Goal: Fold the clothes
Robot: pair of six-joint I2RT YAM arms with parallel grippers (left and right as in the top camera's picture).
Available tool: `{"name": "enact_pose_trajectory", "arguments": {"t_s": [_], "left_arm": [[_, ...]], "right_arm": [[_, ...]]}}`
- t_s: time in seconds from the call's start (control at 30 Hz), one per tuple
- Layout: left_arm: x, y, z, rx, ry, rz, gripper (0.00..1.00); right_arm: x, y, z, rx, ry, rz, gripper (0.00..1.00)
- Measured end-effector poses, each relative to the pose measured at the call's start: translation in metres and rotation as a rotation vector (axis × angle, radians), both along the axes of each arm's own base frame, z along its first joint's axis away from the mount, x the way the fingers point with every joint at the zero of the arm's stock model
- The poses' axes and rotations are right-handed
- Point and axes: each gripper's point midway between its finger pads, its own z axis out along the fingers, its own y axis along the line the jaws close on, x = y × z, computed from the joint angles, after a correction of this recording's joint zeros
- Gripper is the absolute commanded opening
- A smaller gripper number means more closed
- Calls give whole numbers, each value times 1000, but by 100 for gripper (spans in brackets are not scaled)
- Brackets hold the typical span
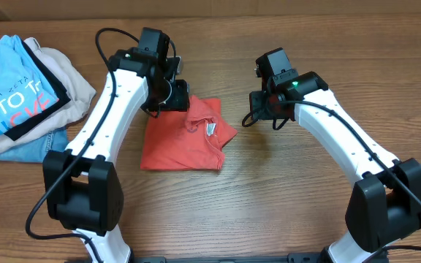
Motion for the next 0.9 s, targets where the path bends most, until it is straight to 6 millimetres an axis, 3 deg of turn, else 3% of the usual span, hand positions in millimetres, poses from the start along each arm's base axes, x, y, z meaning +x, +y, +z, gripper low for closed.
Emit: {"name": "enact_pose_trajectory", "arguments": {"t_s": [0.07, 0.17, 0.23, 0.37, 0.47, 0.5, 0.57, 0.73, 0.9], "left_arm": [[-2, -5, -11, -5, 24, 2, 47], [-4, -17, -30, -28, 53, -4, 27], [-3, -26, -39, -58, 64, -11, 19], [-1, -41, -42, -113, 60, -34, 9], [2, -51, -39, -147, 42, -51, 8], [6, -56, -37, -168, 25, -57, 11], [17, -68, -29, -231, -27, -69, 33], [43, -87, -9, -348, -137, -65, 65], [44, -90, -6, -375, -132, -54, 61]], "right_arm": [[-1, 0, 0, -1, 3, 0, 51], [-3, -1, -1, -5, 11, 0, 51], [-3, -1, -1, -5, 11, 1, 51], [-3, -1, -1, -5, 12, 0, 51], [-3, -1, -1, -6, 14, 0, 50], [-4, -1, -1, -6, 15, 0, 50], [-4, -2, -1, -7, 17, 0, 50], [-4, -2, -2, -8, 18, 0, 50], [-6, -2, -2, -9, 25, 1, 50]]}}
